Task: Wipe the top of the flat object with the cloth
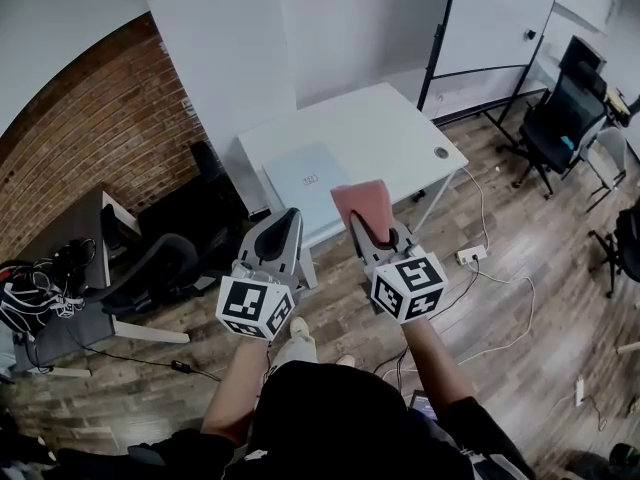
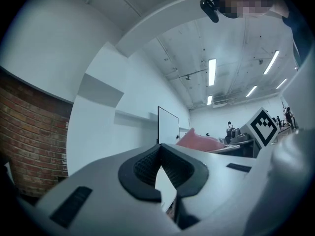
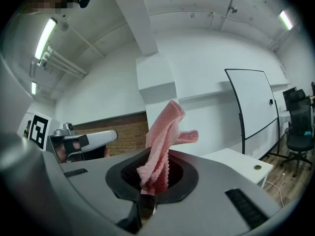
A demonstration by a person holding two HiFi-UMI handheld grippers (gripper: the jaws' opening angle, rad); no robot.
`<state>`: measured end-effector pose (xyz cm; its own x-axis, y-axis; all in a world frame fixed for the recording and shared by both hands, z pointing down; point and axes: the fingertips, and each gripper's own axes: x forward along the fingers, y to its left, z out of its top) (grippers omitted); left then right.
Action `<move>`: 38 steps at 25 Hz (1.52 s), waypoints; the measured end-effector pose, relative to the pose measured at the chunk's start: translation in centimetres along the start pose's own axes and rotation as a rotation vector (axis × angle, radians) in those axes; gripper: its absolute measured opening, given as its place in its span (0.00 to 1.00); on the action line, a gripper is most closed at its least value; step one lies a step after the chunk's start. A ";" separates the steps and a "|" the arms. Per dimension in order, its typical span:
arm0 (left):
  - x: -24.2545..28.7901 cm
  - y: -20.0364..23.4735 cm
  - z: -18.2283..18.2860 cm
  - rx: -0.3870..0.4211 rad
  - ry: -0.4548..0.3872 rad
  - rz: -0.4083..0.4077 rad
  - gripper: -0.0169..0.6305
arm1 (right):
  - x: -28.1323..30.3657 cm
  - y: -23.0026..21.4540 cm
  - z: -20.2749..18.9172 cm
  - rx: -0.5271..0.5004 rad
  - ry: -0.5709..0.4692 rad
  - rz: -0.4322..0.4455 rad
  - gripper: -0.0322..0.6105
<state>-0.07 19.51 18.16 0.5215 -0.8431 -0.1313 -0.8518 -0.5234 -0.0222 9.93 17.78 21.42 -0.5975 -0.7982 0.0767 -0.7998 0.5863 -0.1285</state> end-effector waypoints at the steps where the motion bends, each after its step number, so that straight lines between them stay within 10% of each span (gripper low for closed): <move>1: 0.3 0.3 -0.2 -0.004 0.002 0.003 0.04 | 0.3 -0.2 0.0 -0.002 0.002 0.001 0.12; 38: 17.3 23.4 -4.0 -0.151 0.012 -0.043 0.04 | 28.0 -6.7 3.8 -0.053 0.059 -0.081 0.12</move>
<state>-10.80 -7.85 19.28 0.5588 -0.8203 -0.1217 -0.8119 -0.5711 0.1214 -1.24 -9.03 20.65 -0.5318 -0.8347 0.1430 -0.8467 0.5279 -0.0673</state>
